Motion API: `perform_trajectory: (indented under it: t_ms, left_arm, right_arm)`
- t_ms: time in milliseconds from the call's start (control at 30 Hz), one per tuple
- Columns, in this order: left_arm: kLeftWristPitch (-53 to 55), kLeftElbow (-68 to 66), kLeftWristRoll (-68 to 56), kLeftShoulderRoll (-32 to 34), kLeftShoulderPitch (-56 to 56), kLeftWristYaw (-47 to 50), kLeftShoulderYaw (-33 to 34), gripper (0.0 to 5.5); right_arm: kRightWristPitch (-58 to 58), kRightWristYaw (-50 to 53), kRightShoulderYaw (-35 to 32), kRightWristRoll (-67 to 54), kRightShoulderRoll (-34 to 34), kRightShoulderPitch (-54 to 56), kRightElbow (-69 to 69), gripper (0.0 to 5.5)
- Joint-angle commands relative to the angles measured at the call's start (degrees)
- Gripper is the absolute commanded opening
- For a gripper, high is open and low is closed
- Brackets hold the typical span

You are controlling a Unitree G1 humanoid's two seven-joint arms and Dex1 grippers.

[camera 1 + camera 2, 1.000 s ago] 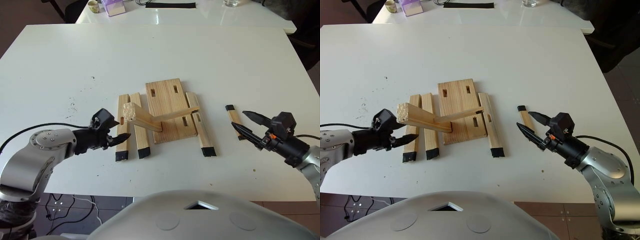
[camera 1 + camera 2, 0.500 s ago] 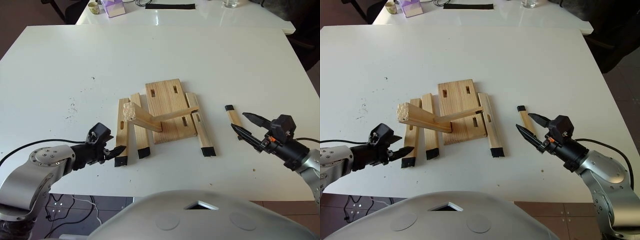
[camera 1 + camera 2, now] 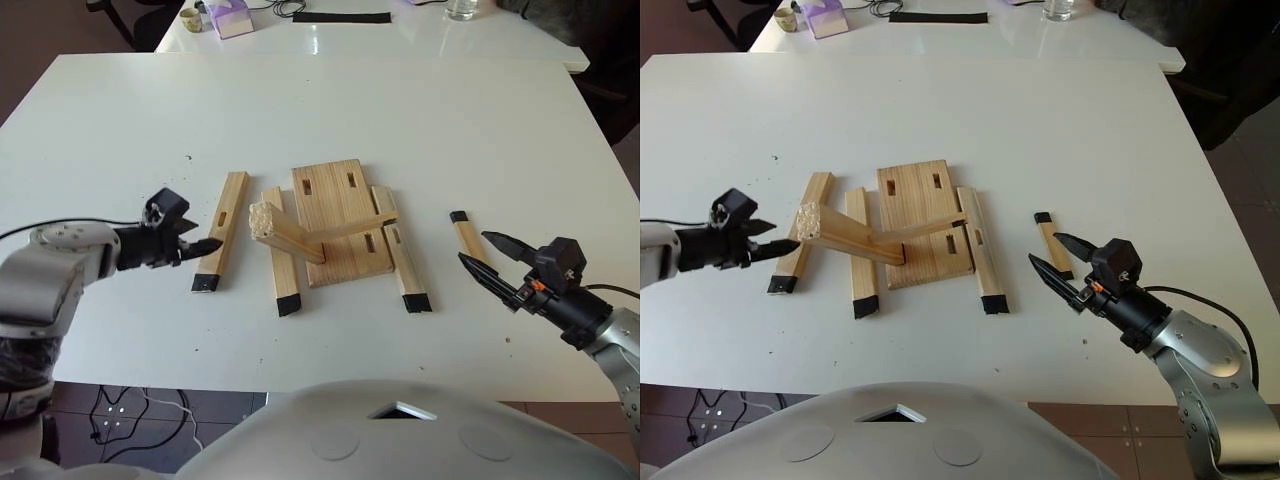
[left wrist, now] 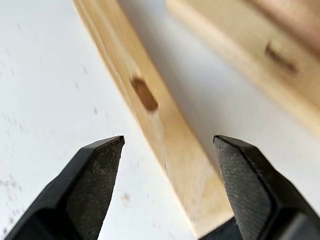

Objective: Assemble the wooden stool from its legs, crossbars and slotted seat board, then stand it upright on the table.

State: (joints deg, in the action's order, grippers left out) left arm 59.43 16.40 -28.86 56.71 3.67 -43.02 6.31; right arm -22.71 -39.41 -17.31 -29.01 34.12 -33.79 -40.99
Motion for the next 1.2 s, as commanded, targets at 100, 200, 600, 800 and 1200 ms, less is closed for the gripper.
perform_trajectory:
  t_ms: [100,200,600,800,1200]
  left_arm:
    - [6.5,2.1,-2.3,-1.8,0.4,1.9,1.0,3.32]
    - [8.0,5.1,-2.0,-2.5,-4.4,3.8,1.5,3.32]
    - [1.3,2.8,4.7,-10.1,-13.0,12.8,-1.7,2.93]
    - [0.4,-0.2,4.9,-10.9,-12.1,12.3,-1.6,1.99]
    - [-1.5,-0.3,5.2,-9.8,-7.3,10.8,-1.3,1.61]
  right_arm:
    - [0.4,-0.1,0.0,1.0,0.6,0.1,-0.1,2.70]
    - [0.6,0.0,0.1,1.5,0.4,-0.5,-0.2,2.70]
    - [1.1,0.3,2.0,3.2,0.2,0.5,0.5,2.70]
    - [1.5,0.2,2.4,4.3,0.3,0.0,0.8,2.70]
    - [2.5,0.4,3.2,6.7,0.3,0.1,1.9,2.70]
